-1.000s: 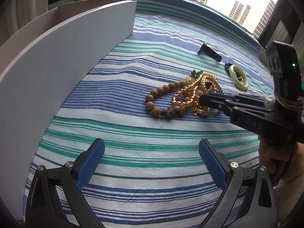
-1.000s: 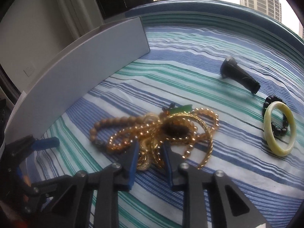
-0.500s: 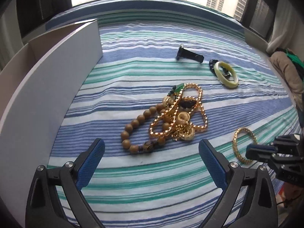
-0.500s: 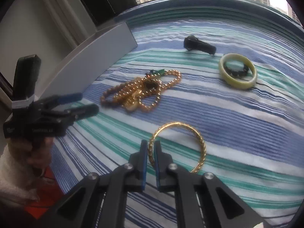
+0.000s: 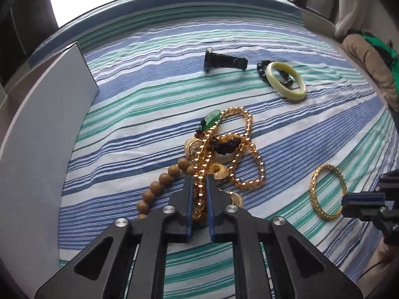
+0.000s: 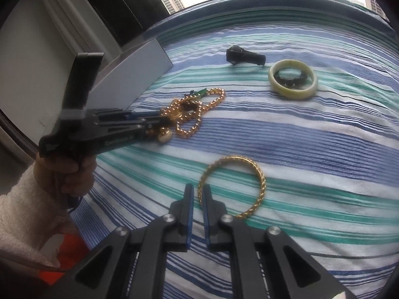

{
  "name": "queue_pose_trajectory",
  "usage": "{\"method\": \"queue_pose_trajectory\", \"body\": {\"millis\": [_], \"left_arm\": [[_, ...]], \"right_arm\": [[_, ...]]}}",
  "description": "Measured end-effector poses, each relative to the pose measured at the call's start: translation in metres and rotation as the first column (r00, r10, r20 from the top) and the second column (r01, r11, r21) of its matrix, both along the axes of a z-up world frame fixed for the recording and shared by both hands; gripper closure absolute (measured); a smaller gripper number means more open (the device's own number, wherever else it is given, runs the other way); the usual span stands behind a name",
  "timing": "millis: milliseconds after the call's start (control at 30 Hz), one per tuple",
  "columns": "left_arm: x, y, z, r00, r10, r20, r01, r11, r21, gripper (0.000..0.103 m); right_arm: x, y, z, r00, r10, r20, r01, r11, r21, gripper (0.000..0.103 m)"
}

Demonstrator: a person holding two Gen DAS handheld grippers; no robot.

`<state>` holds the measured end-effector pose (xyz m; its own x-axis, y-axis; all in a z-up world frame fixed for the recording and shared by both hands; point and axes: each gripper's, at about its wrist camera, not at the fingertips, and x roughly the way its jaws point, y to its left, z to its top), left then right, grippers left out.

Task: Organize jewelry
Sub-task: 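Grasp the long gold bead necklace with the left gripper and lift it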

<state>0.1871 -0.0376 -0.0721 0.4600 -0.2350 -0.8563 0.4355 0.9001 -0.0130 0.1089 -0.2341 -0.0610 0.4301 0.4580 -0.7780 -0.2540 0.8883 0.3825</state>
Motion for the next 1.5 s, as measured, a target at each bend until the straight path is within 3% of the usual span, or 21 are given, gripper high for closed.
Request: {"method": "queue_pose_trajectory", "body": {"millis": [200, 400, 567, 733, 967, 1000, 1033, 1067, 1100, 1167, 1333, 1367, 1467, 1500], "left_arm": [[-0.022, 0.025, 0.048, 0.999, 0.041, 0.014, -0.039, 0.986, -0.161, 0.098], [-0.066, 0.043, 0.076, 1.000, 0.004, -0.006, -0.006, 0.969, -0.247, 0.098], [-0.108, 0.063, 0.064, 0.997, 0.009, -0.079, -0.027, 0.973, -0.229, 0.098], [-0.135, 0.089, 0.036, 0.982, 0.083, -0.169, -0.120, 0.967, -0.223, 0.098], [-0.140, 0.101, 0.021, 0.981, 0.137, -0.139, -0.165, 0.964, -0.208, 0.097], [-0.140, 0.099, 0.017, 0.981, 0.132, -0.140, -0.158, 0.968, -0.194, 0.096], [-0.139, 0.099, 0.014, 0.981, 0.133, -0.141, -0.157, 0.972, -0.175, 0.095], [-0.138, 0.100, 0.012, 0.980, 0.136, -0.144, -0.158, 0.974, -0.161, 0.085], [-0.137, 0.102, 0.011, 0.979, 0.140, -0.149, -0.163, 0.974, -0.157, 0.067], [-0.136, 0.107, 0.012, 0.979, 0.148, -0.144, -0.172, 0.969, -0.176, 0.052], [-0.126, 0.091, 0.010, 0.988, 0.081, -0.130, -0.103, 0.980, -0.170, 0.038], [-0.125, 0.084, 0.005, 0.989, 0.060, -0.134, -0.080, 0.985, -0.150, 0.036], [-0.130, 0.074, -0.012, 0.986, 0.026, -0.163, -0.036, 0.998, -0.060, 0.036], [-0.134, 0.075, -0.015, 0.986, 0.029, -0.162, -0.034, 0.999, -0.034, 0.038]], "right_arm": [[-0.001, -0.005, 0.003, 1.000, -0.014, 0.009, 0.014, 1.000, 0.001, 0.096], [-0.003, -0.005, 0.004, 1.000, -0.019, 0.011, 0.019, 1.000, -0.004, 0.096], [-0.006, -0.001, 0.005, 1.000, -0.016, 0.009, 0.016, 1.000, -0.013, 0.096], [-0.012, 0.003, 0.000, 1.000, -0.003, -0.005, 0.003, 0.999, -0.051, 0.096], [-0.014, 0.005, -0.006, 1.000, -0.012, -0.019, 0.009, 0.990, -0.142, 0.095], [-0.012, 0.008, -0.006, 1.000, -0.003, -0.020, 0.000, 0.988, -0.156, 0.089], [-0.010, 0.012, -0.006, 1.000, 0.009, -0.022, -0.013, 0.984, -0.176, 0.083], [-0.008, 0.016, -0.006, 0.999, 0.025, -0.019, -0.028, 0.980, -0.196, 0.067], [-0.007, 0.022, -0.005, 0.999, 0.043, -0.009, -0.044, 0.975, -0.216, 0.062], [-0.003, 0.034, -0.005, 0.996, 0.090, 0.007, -0.085, 0.961, -0.262, 0.062], [0.007, 0.054, -0.016, 0.990, 0.141, -0.006, -0.134, 0.922, -0.363, 0.062], [0.007, 0.056, -0.016, 0.989, 0.147, -0.004, -0.137, 0.917, -0.375, 0.062], [0.001, 0.060, -0.014, 0.988, 0.157, -0.005, -0.146, 0.907, -0.395, 0.089], [-0.002, 0.060, -0.013, 0.987, 0.158, -0.006, -0.148, 0.906, -0.397, 0.091]]}}
